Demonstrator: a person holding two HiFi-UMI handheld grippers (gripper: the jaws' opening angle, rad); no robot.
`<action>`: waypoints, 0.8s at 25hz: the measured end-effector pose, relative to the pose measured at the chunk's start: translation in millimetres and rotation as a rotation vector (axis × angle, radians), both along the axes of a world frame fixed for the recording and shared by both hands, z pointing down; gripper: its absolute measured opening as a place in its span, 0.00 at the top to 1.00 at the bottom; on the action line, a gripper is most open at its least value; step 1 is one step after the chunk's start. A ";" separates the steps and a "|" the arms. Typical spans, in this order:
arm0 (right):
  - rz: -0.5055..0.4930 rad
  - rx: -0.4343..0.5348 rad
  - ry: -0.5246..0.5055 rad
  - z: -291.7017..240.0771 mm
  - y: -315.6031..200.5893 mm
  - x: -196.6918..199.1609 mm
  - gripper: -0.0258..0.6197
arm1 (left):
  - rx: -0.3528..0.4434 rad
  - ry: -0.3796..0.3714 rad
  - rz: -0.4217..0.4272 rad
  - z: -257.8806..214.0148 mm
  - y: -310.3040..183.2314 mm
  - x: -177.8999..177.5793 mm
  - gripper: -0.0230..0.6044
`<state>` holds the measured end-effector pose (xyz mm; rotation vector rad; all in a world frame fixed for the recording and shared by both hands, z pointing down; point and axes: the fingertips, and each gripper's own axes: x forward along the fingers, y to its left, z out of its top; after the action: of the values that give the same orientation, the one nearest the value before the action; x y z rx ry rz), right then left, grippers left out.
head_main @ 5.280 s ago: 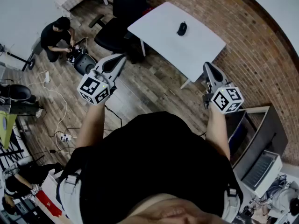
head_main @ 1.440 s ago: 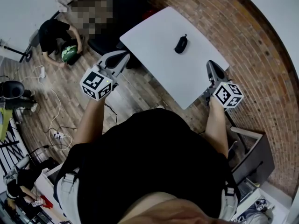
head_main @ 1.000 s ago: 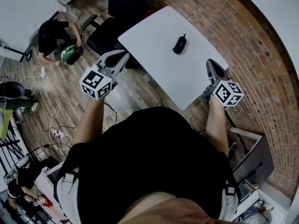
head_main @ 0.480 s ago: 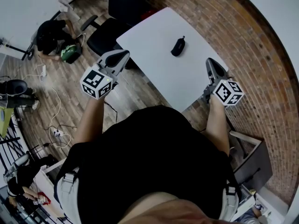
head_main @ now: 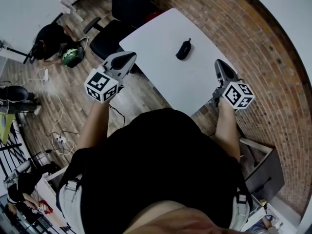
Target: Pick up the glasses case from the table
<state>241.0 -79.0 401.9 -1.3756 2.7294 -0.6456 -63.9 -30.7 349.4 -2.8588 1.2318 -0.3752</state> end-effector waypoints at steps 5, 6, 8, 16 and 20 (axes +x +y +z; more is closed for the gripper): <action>0.009 0.002 -0.001 -0.1 0.6 5.5 0.94 | 0.007 0.005 0.007 -3.0 -2.1 5.2 0.94; 0.009 0.000 -0.001 -0.2 1.2 5.7 0.94 | 0.007 0.007 0.008 -3.7 -2.0 5.9 0.94; 0.007 -0.004 0.001 0.7 2.2 6.5 0.94 | 0.006 0.010 0.011 -3.7 -1.3 8.5 0.95; 0.000 -0.013 0.004 5.9 6.5 8.3 0.94 | 0.000 0.011 0.009 0.7 5.2 12.9 0.95; 0.001 -0.017 0.007 9.7 7.4 8.0 0.94 | -0.001 0.013 0.003 2.2 7.2 9.2 0.95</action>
<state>248.9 -71.6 411.6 -1.3848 2.7352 -0.6660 -54.7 -23.5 351.6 -2.8679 1.2302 -0.3584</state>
